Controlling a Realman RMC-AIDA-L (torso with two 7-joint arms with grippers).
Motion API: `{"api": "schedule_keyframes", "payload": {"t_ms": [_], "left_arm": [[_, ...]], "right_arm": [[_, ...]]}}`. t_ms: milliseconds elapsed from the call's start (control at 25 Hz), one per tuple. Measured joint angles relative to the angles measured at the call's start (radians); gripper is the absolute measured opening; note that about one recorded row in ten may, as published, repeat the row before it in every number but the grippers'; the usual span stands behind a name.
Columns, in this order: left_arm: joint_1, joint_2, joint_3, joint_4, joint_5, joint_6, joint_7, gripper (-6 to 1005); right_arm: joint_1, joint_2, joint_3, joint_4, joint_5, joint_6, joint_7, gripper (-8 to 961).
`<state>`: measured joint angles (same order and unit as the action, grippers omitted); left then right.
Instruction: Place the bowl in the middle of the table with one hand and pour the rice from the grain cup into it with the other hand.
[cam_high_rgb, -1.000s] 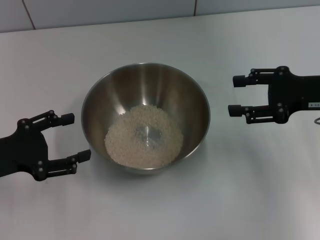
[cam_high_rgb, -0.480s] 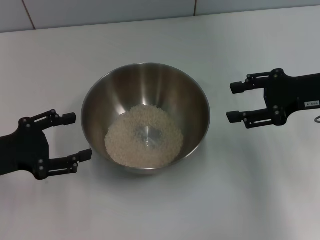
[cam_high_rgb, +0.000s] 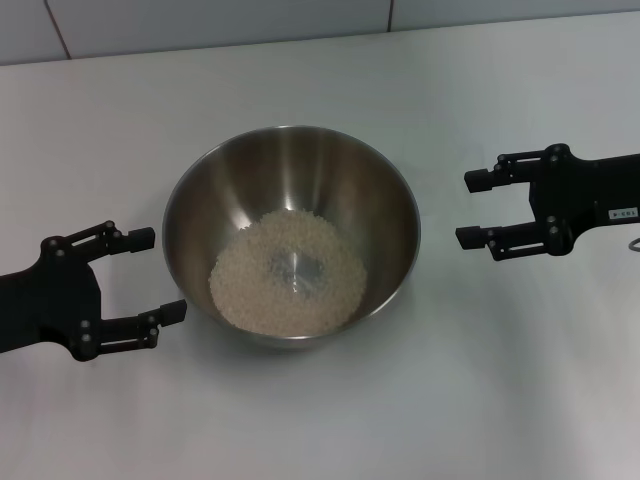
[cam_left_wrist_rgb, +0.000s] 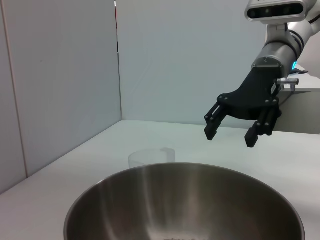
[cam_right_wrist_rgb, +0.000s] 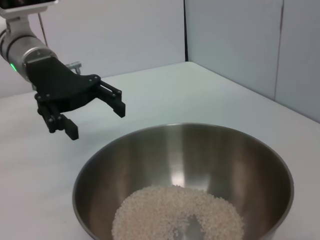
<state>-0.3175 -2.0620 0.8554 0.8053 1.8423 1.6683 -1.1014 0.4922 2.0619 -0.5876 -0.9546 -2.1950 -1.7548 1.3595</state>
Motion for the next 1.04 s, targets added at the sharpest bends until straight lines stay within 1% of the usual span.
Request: {"api": "schedule_keyframes", "payload": {"t_ms": [800,1040], "left_arm": [[0.000,-0.001,0.001,0.000,0.000,-0.004,0.000,862],[0.000,-0.001,0.001,0.000,0.000,-0.004,0.000,862]], "right_arm": [[-0.003,0.001,-0.001,0.007,-0.003,0.014,-0.007,730],[-0.003,0.004,-0.001,0.008,-0.012,0.016,-0.008,730]]}}
